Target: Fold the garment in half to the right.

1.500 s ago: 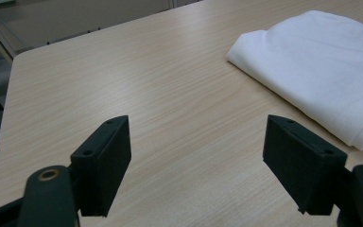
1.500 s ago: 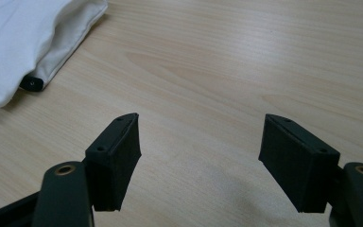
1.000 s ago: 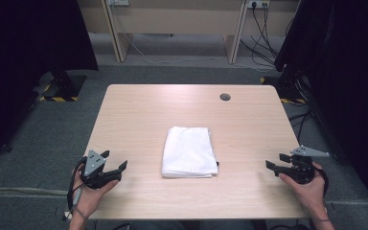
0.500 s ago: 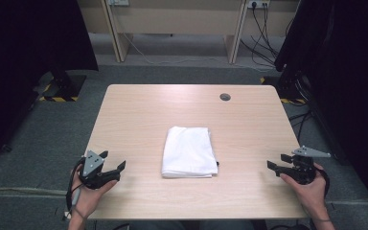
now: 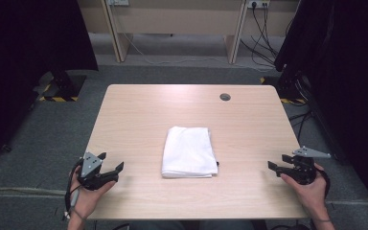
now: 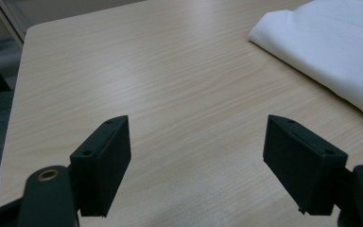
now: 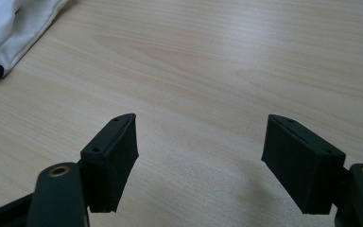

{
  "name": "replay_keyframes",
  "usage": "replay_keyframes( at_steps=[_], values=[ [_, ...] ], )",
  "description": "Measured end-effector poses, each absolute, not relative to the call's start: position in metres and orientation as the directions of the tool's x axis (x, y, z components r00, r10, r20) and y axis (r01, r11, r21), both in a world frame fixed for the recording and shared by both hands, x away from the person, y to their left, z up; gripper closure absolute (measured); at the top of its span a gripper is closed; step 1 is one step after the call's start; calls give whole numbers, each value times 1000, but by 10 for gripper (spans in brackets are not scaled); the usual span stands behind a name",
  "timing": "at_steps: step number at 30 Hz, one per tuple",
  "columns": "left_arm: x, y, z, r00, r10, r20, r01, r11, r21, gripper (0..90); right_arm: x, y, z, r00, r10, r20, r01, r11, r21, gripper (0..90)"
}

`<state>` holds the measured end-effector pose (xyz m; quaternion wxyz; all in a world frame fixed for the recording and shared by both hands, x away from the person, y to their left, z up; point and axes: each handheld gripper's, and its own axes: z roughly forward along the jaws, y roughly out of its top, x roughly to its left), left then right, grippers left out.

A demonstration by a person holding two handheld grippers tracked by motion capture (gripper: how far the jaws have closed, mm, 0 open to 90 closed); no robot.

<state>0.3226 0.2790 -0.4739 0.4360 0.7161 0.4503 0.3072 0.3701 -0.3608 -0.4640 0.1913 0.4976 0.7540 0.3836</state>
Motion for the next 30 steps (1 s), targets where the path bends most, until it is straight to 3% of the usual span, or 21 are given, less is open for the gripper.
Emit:
replay_keyframes(
  at_steps=[30],
  values=[
    [322, 283, -482, 397, 917, 40, 392, -209, 896, 231, 373, -368, -474, -408, 907, 101, 618, 193, 763, 263]
  ],
)
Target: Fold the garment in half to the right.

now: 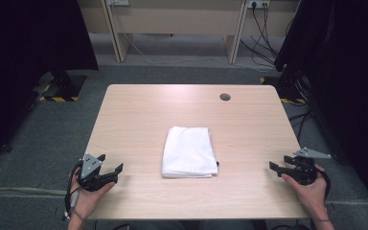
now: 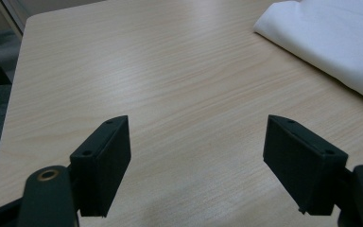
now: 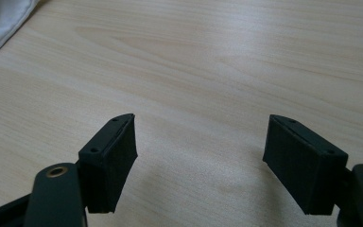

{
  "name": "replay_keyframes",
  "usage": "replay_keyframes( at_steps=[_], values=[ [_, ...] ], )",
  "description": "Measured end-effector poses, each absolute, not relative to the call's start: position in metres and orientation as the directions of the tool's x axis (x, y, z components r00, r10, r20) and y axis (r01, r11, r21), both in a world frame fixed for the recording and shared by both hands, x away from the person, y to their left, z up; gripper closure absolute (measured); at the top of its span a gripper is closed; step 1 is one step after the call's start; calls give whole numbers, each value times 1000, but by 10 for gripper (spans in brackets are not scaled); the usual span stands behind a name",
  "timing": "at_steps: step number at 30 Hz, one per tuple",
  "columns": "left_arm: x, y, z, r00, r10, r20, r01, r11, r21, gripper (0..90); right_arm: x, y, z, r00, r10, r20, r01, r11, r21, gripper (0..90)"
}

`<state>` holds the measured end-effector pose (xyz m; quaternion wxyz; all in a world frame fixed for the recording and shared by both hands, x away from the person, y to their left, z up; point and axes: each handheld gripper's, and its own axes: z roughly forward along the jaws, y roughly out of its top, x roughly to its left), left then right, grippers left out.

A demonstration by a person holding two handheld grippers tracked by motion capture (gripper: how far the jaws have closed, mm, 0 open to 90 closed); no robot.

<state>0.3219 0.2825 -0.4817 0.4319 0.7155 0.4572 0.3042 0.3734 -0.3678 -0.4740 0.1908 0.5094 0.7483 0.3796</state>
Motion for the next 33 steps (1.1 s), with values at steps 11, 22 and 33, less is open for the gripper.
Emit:
replay_keyframes(
  at_steps=[11, 22, 33],
  values=[
    [321, 283, -484, 396, 918, 34, 394, -203, 897, 231, 375, -369, -476, -401, 910, 107, 620, 184, 763, 259],
    [322, 283, -487, 395, 918, 31, 399, -202, 895, 230, 376, -371, -478, -395, 912, 109, 621, 178, 763, 257],
    [322, 282, -488, 394, 918, 34, 401, -206, 893, 229, 376, -372, -478, -386, 915, 119, 626, 165, 762, 254]
  ],
)
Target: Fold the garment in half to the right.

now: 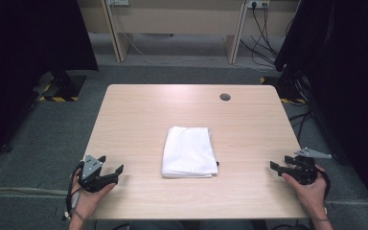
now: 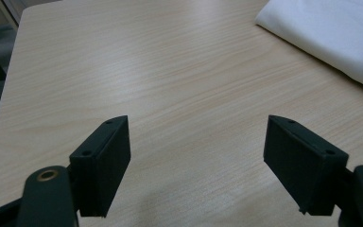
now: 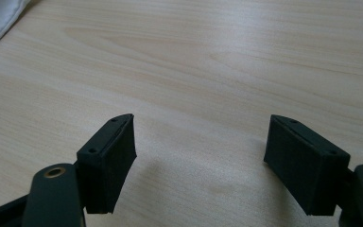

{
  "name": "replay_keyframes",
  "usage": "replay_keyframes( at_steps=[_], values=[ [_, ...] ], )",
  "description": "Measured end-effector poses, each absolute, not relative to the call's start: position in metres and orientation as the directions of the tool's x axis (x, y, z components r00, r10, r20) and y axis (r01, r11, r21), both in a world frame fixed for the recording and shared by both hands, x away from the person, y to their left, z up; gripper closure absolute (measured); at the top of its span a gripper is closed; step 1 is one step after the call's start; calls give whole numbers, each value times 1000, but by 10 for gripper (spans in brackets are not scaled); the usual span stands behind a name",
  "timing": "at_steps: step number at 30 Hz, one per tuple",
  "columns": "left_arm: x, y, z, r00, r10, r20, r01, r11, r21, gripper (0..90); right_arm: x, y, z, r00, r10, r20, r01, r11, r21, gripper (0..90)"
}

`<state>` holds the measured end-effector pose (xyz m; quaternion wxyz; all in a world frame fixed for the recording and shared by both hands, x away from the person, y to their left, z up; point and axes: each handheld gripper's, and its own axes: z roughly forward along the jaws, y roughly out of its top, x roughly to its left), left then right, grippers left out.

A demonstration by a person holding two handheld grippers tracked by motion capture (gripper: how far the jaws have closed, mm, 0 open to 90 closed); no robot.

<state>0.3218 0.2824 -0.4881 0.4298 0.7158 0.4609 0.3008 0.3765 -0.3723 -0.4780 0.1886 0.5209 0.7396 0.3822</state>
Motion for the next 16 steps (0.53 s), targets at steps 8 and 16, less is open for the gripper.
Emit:
replay_keyframes(
  at_steps=[8, 16],
  values=[
    [321, 282, -488, 389, 920, 38, 400, -206, 893, 229, 376, -373, -478, -379, 917, 128, 624, 151, 767, 253],
    [321, 281, -488, 392, 919, 41, 403, -212, 891, 228, 377, -373, -478, -384, 915, 126, 628, 158, 762, 244]
  ],
)
